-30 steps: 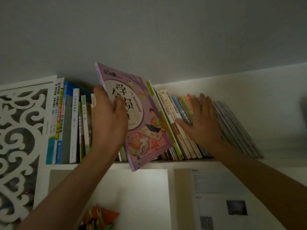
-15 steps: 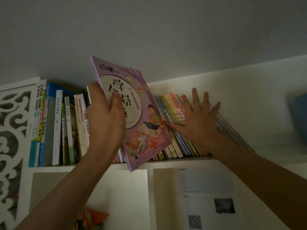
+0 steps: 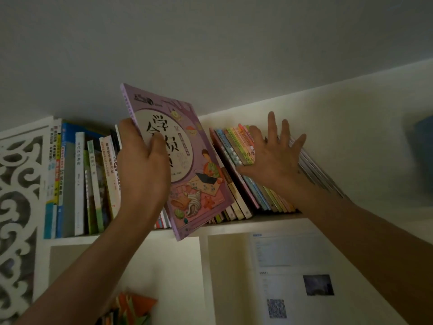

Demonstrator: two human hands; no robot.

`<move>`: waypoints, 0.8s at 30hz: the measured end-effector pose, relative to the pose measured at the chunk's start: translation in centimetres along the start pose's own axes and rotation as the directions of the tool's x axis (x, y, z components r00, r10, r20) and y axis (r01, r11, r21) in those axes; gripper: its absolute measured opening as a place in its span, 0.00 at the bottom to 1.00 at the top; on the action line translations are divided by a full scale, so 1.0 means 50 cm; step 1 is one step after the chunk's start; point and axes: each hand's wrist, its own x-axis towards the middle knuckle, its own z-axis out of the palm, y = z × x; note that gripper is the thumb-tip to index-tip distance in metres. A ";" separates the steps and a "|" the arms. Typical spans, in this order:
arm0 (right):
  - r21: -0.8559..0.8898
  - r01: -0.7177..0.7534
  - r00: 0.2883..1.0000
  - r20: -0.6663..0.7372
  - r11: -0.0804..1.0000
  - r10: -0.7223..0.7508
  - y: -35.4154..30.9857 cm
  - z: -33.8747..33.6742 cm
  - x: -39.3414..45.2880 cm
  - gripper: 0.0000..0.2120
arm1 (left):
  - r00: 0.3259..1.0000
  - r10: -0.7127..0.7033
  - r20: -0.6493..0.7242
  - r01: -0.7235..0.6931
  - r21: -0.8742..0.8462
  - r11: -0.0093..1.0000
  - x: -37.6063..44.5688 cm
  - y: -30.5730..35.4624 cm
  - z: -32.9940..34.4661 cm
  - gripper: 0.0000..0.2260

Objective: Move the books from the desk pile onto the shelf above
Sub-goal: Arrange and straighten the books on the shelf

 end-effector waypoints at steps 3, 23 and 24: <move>-0.013 0.000 1.000 0.023 1.000 0.000 -0.014 0.008 -0.003 0.51 | 1.000 0.001 -0.003 -0.001 -0.007 1.000 0.002 0.001 0.004 0.06; -0.053 -0.088 0.996 0.012 0.995 0.089 0.028 -0.016 0.017 0.57 | 0.999 0.023 -0.042 -0.023 -0.002 1.000 0.006 0.011 0.061 0.05; -0.053 -0.089 0.996 0.013 0.995 0.089 0.029 -0.016 0.017 0.57 | 0.998 0.028 -0.049 -0.028 -0.001 1.000 0.003 0.012 0.069 0.05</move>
